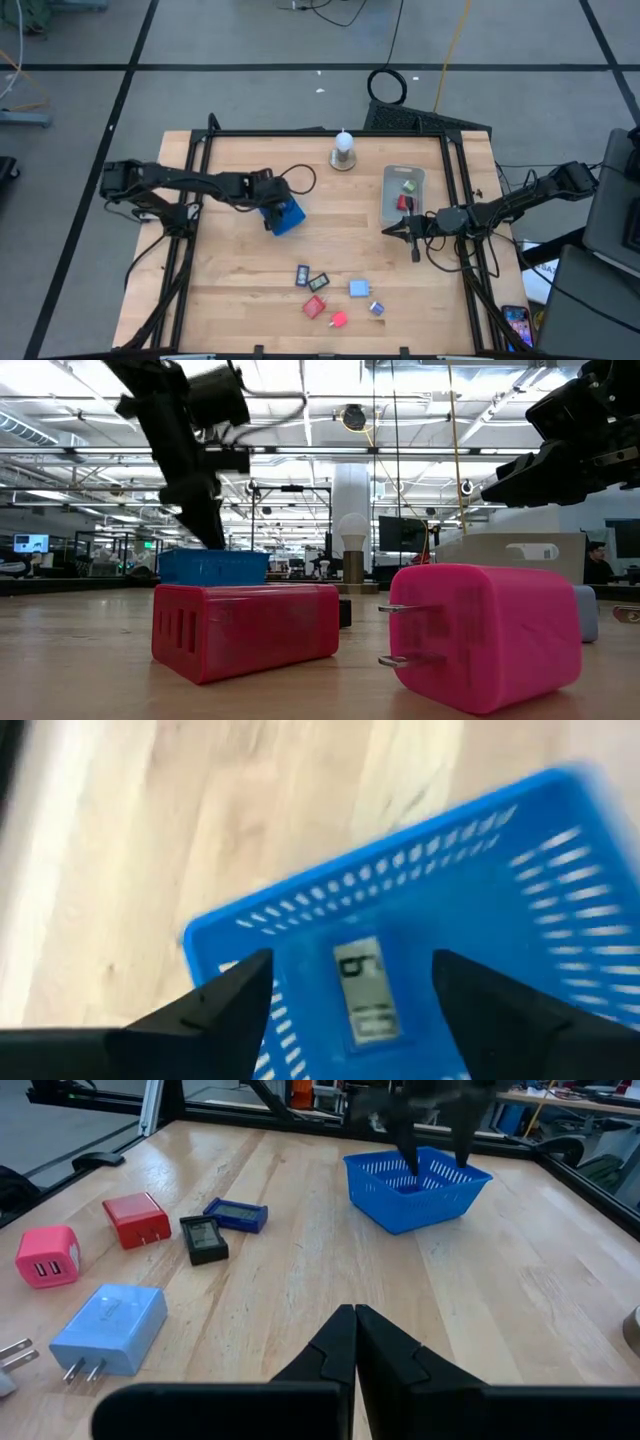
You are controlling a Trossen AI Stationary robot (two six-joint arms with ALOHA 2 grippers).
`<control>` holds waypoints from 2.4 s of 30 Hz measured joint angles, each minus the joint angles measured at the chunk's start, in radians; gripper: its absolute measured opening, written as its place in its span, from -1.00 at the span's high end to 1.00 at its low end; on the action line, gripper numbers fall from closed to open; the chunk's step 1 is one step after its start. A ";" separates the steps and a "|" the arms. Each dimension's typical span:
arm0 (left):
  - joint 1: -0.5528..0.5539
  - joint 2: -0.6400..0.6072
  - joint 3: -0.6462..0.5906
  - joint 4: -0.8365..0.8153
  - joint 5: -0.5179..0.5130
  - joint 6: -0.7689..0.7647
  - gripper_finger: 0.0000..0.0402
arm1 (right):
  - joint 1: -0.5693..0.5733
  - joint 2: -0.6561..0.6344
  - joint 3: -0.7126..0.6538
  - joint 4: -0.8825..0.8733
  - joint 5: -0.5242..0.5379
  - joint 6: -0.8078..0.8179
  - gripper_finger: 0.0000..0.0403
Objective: Pick & Place Office items
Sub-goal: Adjust the blue bin on the table, then put the light blue charger adapter into the gray bin
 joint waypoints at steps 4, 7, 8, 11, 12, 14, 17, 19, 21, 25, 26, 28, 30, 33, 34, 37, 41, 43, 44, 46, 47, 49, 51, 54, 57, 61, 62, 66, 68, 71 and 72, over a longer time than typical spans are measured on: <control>-0.046 -0.118 0.013 -0.042 0.054 -0.028 -0.08 | 0.000 0.000 0.000 0.000 0.000 0.000 1.00; -0.106 -0.200 0.008 -0.104 0.054 -0.095 0.33 | 0.000 0.000 0.000 -0.001 0.000 0.000 1.00; -0.128 -0.217 0.004 -0.131 0.046 -0.125 0.50 | 0.000 0.000 0.000 0.000 0.000 0.000 1.00; -0.197 -0.234 -0.022 -0.198 0.034 -0.207 0.91 | 0.000 0.000 0.000 0.000 0.000 0.000 1.00; -0.219 -0.234 -0.033 -0.211 0.044 -0.224 0.93 | 0.000 0.000 0.000 0.000 0.000 0.000 1.00; -0.263 -0.225 -0.060 -0.230 0.058 -0.245 0.93 | 0.000 0.000 0.000 0.000 0.000 0.000 1.00; -0.301 -0.192 -0.098 -0.227 0.038 -0.292 0.98 | 0.000 0.000 0.000 0.000 0.000 0.010 1.00; -0.304 -0.177 -0.110 -0.227 0.018 -0.321 0.98 | 0.000 0.000 0.000 0.000 0.000 0.016 1.00; -0.296 -0.160 -0.119 -0.225 -0.026 -0.337 0.97 | 0.000 0.000 0.000 0.003 0.000 0.019 1.00; -0.236 -0.133 -0.121 -0.216 -0.083 -0.349 0.99 | 0.000 0.000 0.000 0.004 0.000 0.019 1.00; -0.218 -0.130 -0.121 -0.212 -0.089 -0.346 0.98 | 0.000 0.000 0.000 0.004 0.000 0.019 1.00; -0.179 -0.121 -0.121 -0.202 -0.111 -0.336 0.99 | 0.000 0.000 0.000 0.002 0.000 0.019 1.00; -0.141 -0.118 -0.121 -0.197 -0.124 -0.325 0.99 | 0.000 0.000 0.000 0.003 0.000 0.019 1.00; -0.096 -0.120 -0.121 -0.164 -0.133 -0.283 0.98 | 0.000 0.000 0.000 0.002 0.000 0.018 1.00; -0.086 -0.120 -0.121 -0.147 -0.133 -0.270 0.98 | 0.000 0.000 0.000 0.002 0.000 0.018 1.00; -0.061 -0.120 -0.121 -0.104 -0.115 -0.228 0.99 | 0.000 0.000 0.000 -0.001 0.000 0.017 1.00; -0.045 -0.120 -0.121 -0.106 -0.081 -0.208 0.99 | 0.000 0.000 0.000 -0.001 0.000 0.017 1.00; -0.048 -0.124 -0.121 -0.133 -0.078 -0.219 0.99 | 0.000 0.000 0.000 -0.001 0.000 0.018 1.00; -0.052 -0.135 -0.121 -0.148 -0.077 -0.222 0.98 | 0.000 0.000 0.000 -0.001 0.000 0.018 1.00; -0.070 -0.168 -0.121 -0.165 -0.079 -0.227 0.97 | 0.000 0.000 0.000 -0.001 0.000 0.018 1.00; -0.083 -0.186 -0.121 -0.164 -0.078 -0.220 0.98 | 0.000 0.000 0.000 -0.001 0.000 0.018 1.00; -0.114 -0.236 -0.121 -0.150 -0.061 -0.194 0.99 | 0.000 0.000 0.000 -0.001 0.000 0.023 1.00; -0.149 -0.306 -0.121 -0.084 -0.039 -0.141 0.98 | 0.000 0.000 0.000 -0.003 0.000 0.045 1.00; -0.204 -0.438 -0.121 0.065 0.025 -0.006 0.99 | 0.000 0.000 0.000 -0.004 0.000 0.055 1.00; -0.230 -0.551 -0.119 0.203 0.122 0.126 0.98 | 0.000 0.000 0.000 -0.004 0.000 0.063 1.00; -0.231 -0.668 -0.119 0.269 0.128 0.166 0.98 | 0.000 0.000 0.000 -0.004 -0.001 0.079 1.00; -0.229 -0.692 -0.119 0.268 0.111 0.163 0.99 | 0.000 0.000 0.000 -0.004 0.000 0.079 1.00; -0.223 -0.789 -0.138 0.237 0.051 0.133 0.97 | 0.000 0.000 -0.023 0.021 0.000 0.096 1.00; -0.223 -0.852 -0.191 0.270 0.053 0.122 0.98 | 0.000 0.001 -0.048 0.054 0.000 0.104 1.00; -0.223 -0.953 -0.310 0.324 0.050 0.114 0.99 | 0.000 0.001 -0.081 0.138 -0.001 0.102 1.00; -0.222 -0.990 -0.349 0.342 0.039 0.113 0.98 | 0.000 0.000 -0.090 0.168 -0.001 0.102 1.00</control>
